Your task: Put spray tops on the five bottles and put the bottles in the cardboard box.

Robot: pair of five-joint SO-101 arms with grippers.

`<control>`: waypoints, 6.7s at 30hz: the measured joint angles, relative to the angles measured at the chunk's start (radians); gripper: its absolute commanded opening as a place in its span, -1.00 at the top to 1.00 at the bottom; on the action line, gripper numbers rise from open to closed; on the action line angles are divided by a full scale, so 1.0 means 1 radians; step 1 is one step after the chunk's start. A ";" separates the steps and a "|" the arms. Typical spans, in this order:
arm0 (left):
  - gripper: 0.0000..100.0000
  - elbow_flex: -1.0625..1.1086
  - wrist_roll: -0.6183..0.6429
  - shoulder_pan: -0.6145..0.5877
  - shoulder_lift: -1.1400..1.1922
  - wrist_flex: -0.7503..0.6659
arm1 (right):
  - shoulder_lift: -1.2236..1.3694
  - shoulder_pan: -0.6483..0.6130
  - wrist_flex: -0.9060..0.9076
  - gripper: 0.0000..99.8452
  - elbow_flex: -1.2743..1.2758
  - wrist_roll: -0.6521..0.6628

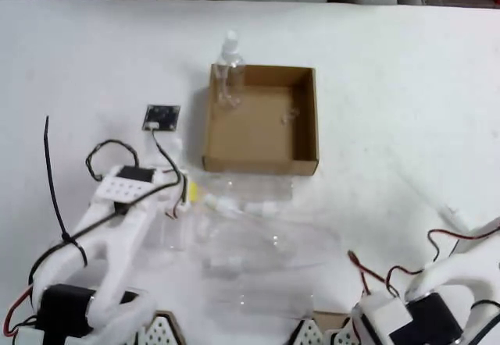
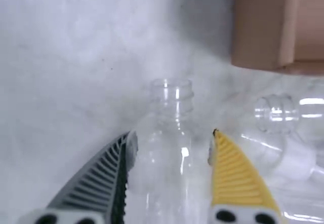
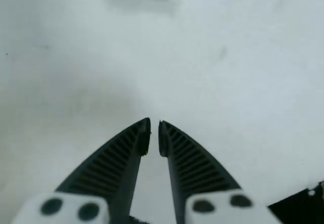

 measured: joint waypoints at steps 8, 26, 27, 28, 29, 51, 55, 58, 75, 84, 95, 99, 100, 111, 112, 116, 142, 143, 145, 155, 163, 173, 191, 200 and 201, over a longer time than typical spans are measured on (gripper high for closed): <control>0.96 0.000 0.000 0.000 0.000 0.000 | 0.028 0.009 -0.255 0.97 0.072 0.003; 0.96 0.002 0.000 0.000 0.000 -0.017 | 0.565 -0.046 -0.213 0.97 -0.405 -0.114; 0.96 0.002 0.000 0.000 0.000 -0.017 | 0.572 -0.051 -0.210 0.97 -0.411 -0.117; 0.96 0.002 0.000 0.000 0.000 -0.017 | 0.574 -0.054 -0.204 0.97 -0.419 -0.120; 0.96 0.002 0.000 0.000 0.000 -0.017 | 0.575 -0.055 -0.193 0.97 -0.423 -0.121; 0.96 0.002 0.000 0.000 0.000 -0.017 | 0.624 -0.135 -0.133 0.97 -0.520 -0.158; 0.96 0.002 0.000 0.000 0.000 -0.017 | 0.707 -0.130 -0.133 0.97 -0.624 -0.187; 0.96 0.002 0.000 0.000 0.000 -0.017 | 0.769 -0.130 -0.132 0.97 -0.700 -0.193; 0.96 0.002 0.000 0.000 0.000 -0.017 | 0.985 -0.209 -0.132 0.97 -1.059 -0.288; 0.96 0.002 0.000 0.000 0.000 -0.017 | 1.057 -0.296 -0.130 0.97 -1.174 -0.394; 0.96 0.002 0.000 0.000 0.000 -0.017 | 1.057 -0.474 0.060 0.97 -1.278 -0.399; 0.96 0.002 0.000 0.000 0.000 -0.017 | 1.057 -0.539 0.074 0.97 -1.278 -0.399; 0.96 0.002 0.000 0.000 0.000 -0.018 | 1.057 -0.555 0.083 0.97 -1.278 -0.399; 0.96 0.002 0.000 0.000 0.000 -0.021 | 0.933 -0.640 0.417 0.97 -1.356 -0.399; 0.96 0.002 0.000 0.000 0.000 -0.021 | 0.898 -0.643 0.450 0.97 -1.356 -0.399; 0.96 0.002 0.000 0.000 0.000 -0.021 | 0.736 -0.641 0.485 0.97 -1.304 -0.399; 0.96 0.002 0.000 0.000 0.000 -0.023 | -0.365 -0.606 0.239 0.96 -0.046 -0.273; 0.96 0.002 0.000 0.000 0.000 -0.023 | -0.384 -0.600 0.216 0.96 -0.026 -0.272; 0.96 0.002 0.000 0.000 0.000 -0.023 | -0.397 -0.592 0.187 0.96 -0.015 -0.272; 0.96 0.002 0.000 0.000 0.000 -0.023 | -0.292 -0.583 0.029 0.75 -0.012 -0.399; 0.96 0.008 0.000 0.005 0.000 -0.023 | -0.199 -0.617 -0.092 0.77 -0.023 -0.454; 0.96 0.008 -0.003 0.009 0.000 -0.023 | 0.092 -0.606 -0.137 0.77 -0.245 -0.535; 0.96 0.009 -0.005 0.009 0.000 -0.035 | 0.591 -0.710 -0.103 0.69 -0.646 -0.575; 0.96 0.009 -0.005 0.009 0.000 -0.040 | 0.608 -0.713 -0.103 0.68 -0.669 -0.631; 0.96 0.009 -0.005 0.009 0.000 -0.040 | 0.611 -0.713 -0.103 0.68 -0.669 -0.631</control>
